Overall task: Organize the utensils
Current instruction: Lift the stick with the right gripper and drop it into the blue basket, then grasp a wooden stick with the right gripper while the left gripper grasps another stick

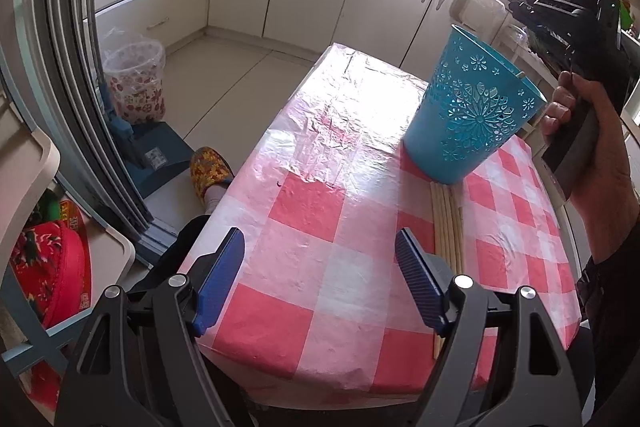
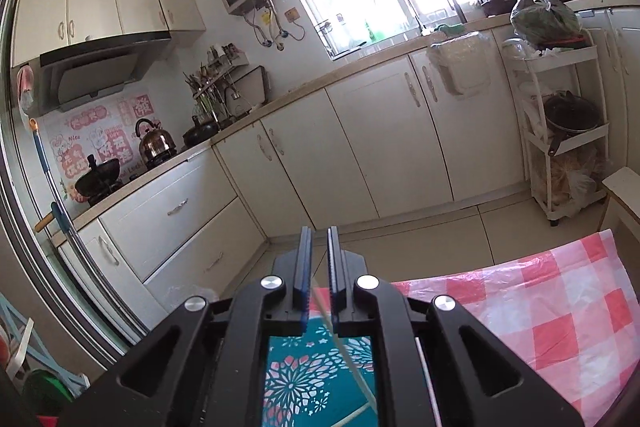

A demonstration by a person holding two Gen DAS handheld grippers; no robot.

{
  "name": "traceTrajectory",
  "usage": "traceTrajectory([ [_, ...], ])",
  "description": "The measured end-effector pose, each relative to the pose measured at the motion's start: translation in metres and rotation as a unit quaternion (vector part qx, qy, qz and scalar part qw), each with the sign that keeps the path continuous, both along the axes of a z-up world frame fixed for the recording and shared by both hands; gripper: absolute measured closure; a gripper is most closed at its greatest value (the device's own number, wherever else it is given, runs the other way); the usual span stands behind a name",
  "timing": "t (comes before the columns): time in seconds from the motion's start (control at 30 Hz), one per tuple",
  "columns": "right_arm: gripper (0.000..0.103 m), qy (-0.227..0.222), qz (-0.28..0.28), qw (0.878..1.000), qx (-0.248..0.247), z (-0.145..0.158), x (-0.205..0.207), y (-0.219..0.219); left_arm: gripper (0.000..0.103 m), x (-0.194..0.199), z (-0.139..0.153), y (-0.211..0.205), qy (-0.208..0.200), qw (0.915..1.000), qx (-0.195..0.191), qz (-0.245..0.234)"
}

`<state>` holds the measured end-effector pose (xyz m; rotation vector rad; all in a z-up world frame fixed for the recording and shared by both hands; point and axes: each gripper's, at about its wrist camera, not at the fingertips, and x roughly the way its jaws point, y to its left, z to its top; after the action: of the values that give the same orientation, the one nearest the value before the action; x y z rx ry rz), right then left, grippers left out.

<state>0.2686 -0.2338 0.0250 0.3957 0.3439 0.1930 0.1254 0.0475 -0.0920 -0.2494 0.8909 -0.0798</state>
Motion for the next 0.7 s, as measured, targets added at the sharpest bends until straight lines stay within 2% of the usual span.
traceTrajectory([
  [0.23, 0.081, 0.007, 0.006, 1.0, 0.001, 0.004, -0.028, -0.009, 0.027, -0.01, 0.015, 0.001, -0.015, 0.9999, 0.003, 0.003],
  [0.33, 0.07, 0.006, 0.0, 1.0, 0.002, 0.007, -0.058, -0.016, 0.026, -0.016, 0.02, 0.001, -0.02, 0.9998, 0.003, 0.005],
  [0.43, 0.066, 0.011, -0.009, 1.0, -0.015, 0.005, -0.096, -0.017, 0.024, -0.023, 0.027, 0.001, -0.028, 0.9996, 0.003, 0.004],
  [0.53, 0.064, 0.037, -0.008, 0.998, -0.041, -0.013, -0.13, -0.013, 0.023, -0.029, 0.031, 0.0, -0.032, 0.9995, 0.004, 0.003],
  [0.7, 0.063, 0.12, -0.005, 0.991, -0.049, -0.061, -0.166, -0.007, 0.023, -0.04, 0.041, -0.002, -0.037, 0.9993, 0.004, -0.003],
])
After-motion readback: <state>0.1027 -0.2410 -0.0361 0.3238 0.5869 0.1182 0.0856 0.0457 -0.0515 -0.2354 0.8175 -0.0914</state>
